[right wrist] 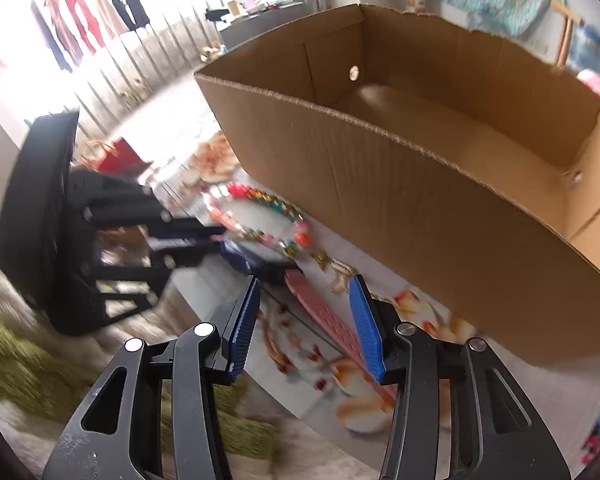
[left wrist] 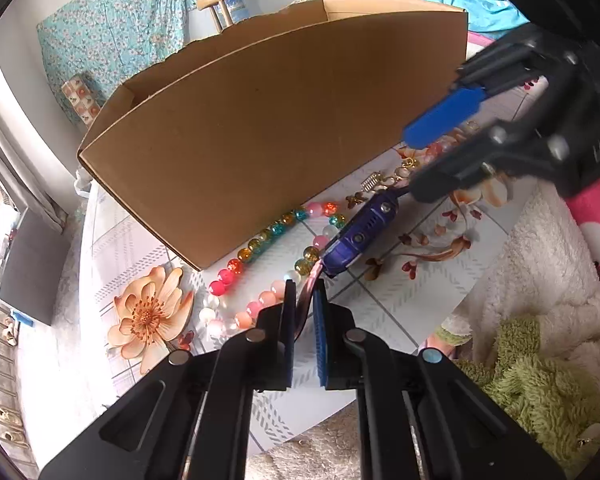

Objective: Organize jewelry
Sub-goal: 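Grasp the pink-strap watch with the right tool while the left tool grips its strap, then lift the watch into the cardboard box and open both tools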

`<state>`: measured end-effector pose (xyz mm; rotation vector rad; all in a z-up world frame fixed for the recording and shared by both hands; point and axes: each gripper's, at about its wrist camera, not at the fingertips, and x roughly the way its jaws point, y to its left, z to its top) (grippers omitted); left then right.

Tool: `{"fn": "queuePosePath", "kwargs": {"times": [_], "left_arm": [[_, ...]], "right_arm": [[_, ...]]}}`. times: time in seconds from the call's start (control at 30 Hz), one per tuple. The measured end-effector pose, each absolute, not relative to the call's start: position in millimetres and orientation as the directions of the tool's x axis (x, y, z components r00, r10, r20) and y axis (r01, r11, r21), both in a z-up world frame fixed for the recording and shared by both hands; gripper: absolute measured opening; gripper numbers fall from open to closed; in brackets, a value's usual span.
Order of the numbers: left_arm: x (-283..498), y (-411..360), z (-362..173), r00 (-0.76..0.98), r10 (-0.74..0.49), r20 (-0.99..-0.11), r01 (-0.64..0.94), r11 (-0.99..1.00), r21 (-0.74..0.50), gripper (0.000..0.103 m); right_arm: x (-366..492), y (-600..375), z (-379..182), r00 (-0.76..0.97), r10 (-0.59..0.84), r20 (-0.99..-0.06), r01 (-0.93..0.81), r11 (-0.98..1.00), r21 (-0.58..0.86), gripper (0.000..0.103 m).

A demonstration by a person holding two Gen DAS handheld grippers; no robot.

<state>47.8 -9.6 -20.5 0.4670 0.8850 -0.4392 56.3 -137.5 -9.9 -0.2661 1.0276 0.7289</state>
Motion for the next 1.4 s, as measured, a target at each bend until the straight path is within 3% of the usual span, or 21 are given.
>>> {"fn": "queuePosePath", "kwargs": {"times": [0.13, 0.23, 0.4, 0.57, 0.93, 1.03, 1.13, 1.27, 1.4], "left_arm": [[39.1, -13.5, -18.0, 0.558, -0.179, -0.81, 0.559, 0.803, 0.208, 0.008], [38.1, -15.0, -16.6, 0.561, -0.182, -0.807, 0.56, 0.802, 0.208, 0.007], [35.6, -17.8, -12.7, 0.609, -0.174, -0.774, 0.533, 0.812, 0.237, 0.003], [33.1, -13.8, 17.3, 0.666, -0.209, -0.716, 0.488, 0.848, 0.206, 0.003], [56.6, 2.1, 142.5, 0.758, -0.357, -0.545, 0.482, 0.871, 0.1, 0.003], [94.3, 1.4, 157.3, 0.703, -0.394, -0.593, 0.513, 0.857, 0.039, 0.002], [137.1, -12.2, 148.9, 0.614, -0.386, -0.688, 0.536, 0.844, 0.006, 0.002], [199.1, -25.7, 103.0, 0.437, -0.341, -0.833, 0.537, 0.842, -0.063, 0.002], [255.5, -36.2, 59.6, 0.266, -0.265, -0.927, 0.499, 0.86, -0.103, 0.003]], "right_arm": [[46.2, -132.7, -16.2, 0.381, 0.324, -0.866, -0.664, 0.747, -0.013, 0.038], [45.4, -132.4, -24.7, 0.416, 0.259, -0.872, -0.653, 0.752, -0.088, 0.016], [38.4, -133.4, -25.4, 0.501, 0.252, -0.828, -0.631, 0.761, -0.15, 0.001], [28.4, -138.1, 1.8, 0.592, 0.283, -0.754, -0.598, 0.781, -0.177, 0.001], [48.2, -147.0, 118.3, 0.729, 0.396, -0.558, -0.55, 0.824, -0.134, 0.001], [80.2, -154.6, 136.6, 0.701, 0.423, -0.574, -0.558, 0.827, -0.072, 0.001], [136.9, -148.4, 131.6, 0.602, 0.426, -0.675, -0.557, 0.83, 0.027, 0.001], [212.0, -140.7, 84.7, 0.399, 0.363, -0.842, -0.49, 0.86, 0.139, 0.001], [252.7, -133.0, 37.3, 0.228, 0.283, -0.932, -0.471, 0.87, 0.149, 0.001]]}}
